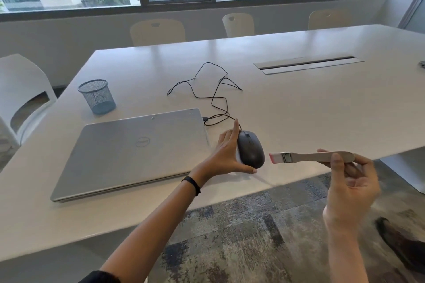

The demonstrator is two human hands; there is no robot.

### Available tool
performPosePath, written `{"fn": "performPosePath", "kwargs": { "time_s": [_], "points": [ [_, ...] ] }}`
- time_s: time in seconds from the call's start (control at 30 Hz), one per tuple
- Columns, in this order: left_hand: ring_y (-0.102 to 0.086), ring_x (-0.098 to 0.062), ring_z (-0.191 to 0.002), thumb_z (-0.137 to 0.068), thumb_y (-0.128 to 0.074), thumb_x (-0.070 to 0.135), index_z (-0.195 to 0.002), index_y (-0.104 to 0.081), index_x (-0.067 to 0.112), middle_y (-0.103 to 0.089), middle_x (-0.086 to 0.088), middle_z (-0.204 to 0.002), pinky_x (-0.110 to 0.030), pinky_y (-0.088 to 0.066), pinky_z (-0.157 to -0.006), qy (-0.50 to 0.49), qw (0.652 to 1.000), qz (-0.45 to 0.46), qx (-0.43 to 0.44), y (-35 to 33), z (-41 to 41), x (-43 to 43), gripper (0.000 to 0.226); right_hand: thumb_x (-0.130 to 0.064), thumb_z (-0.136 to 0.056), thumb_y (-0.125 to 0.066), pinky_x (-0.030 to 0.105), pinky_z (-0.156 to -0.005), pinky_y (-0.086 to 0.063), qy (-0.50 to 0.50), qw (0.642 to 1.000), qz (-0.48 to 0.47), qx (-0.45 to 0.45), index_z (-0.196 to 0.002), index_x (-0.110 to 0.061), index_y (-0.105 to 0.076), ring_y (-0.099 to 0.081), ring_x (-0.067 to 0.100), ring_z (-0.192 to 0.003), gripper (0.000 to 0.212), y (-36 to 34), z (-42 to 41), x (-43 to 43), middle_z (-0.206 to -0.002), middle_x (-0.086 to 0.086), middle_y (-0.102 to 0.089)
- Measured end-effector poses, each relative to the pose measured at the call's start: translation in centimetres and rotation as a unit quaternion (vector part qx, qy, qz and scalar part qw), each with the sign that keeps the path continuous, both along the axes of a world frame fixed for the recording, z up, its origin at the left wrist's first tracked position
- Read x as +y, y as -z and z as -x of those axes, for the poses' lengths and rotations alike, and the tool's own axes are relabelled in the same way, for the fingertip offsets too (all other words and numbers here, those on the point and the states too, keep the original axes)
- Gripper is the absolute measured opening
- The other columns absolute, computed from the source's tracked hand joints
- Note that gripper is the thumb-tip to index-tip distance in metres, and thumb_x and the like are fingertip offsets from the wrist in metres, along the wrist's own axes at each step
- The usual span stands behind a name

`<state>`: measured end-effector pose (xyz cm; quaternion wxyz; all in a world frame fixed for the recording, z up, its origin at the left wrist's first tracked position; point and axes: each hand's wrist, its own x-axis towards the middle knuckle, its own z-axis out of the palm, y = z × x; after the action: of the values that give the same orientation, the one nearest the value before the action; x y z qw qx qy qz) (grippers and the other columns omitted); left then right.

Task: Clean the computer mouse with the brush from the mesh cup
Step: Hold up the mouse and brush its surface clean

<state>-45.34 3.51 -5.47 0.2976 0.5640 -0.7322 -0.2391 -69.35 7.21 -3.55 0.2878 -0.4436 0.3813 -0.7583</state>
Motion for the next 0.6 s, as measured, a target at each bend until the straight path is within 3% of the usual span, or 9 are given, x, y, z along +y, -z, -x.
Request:
{"fn": "performPosePath", "kwargs": {
  "time_s": [0.1,0.2,0.33,0.6],
  "points": [
    [-0.018,-0.019,-0.133,-0.063,-0.084,0.042,-0.141,0.026,0.021,-0.023,-0.006,-0.145,-0.028,-0.014,-0.11,-0.005,1.0,-0.003,-0.004,-0.2,-0.4,-2.1,0.137,-0.042,-0.082,-0.071,0.035,-0.089,-0.055,-0.01,1.0,-0.008,-0.005,-0.09,-0.032,-0.061,-0.068,0.033,-0.09,0.016,-0.4,-1.1,-2.1,-0.084,-0.009,-0.075],
    [-0.018,-0.02,-0.133,-0.062,-0.085,0.042,-0.142,0.026,0.022,-0.023,-0.005,-0.145,-0.031,-0.017,-0.111,-0.018,1.0,-0.012,-0.007,-0.5,-0.8,-4.3,0.138,-0.034,-0.086,-0.068,0.033,-0.09,-0.055,-0.034,0.999,0.002,-0.007,-0.091,-0.031,-0.058,-0.072,0.022,-0.09,0.012,-0.8,-2.7,-5.0,-0.087,-0.012,-0.076],
    [-0.017,-0.022,-0.136,-0.062,-0.085,0.042,-0.145,0.022,0.017,-0.02,-0.005,-0.148,-0.036,-0.017,-0.114,-0.036,0.999,-0.036,-0.009,-0.6,-1.4,-6.9,0.138,-0.015,-0.093,-0.061,0.04,-0.094,-0.052,-0.043,0.999,-0.015,0.007,-0.09,-0.029,-0.055,-0.071,0.029,-0.091,0.017,-0.4,-4.2,-8.7,-0.087,-0.013,-0.076],
    [-0.016,-0.024,-0.139,-0.062,-0.085,0.042,-0.147,0.017,0.018,-0.02,-0.005,-0.148,-0.045,-0.019,-0.117,-0.058,0.992,-0.112,0.0,-0.5,-2.6,-9.8,0.135,-0.014,-0.092,-0.062,0.041,-0.094,-0.052,-0.059,0.998,-0.024,0.013,-0.09,-0.029,-0.055,-0.071,0.032,-0.091,0.017,0.1,-5.2,-14.0,-0.086,-0.013,-0.076]
  ]
}}
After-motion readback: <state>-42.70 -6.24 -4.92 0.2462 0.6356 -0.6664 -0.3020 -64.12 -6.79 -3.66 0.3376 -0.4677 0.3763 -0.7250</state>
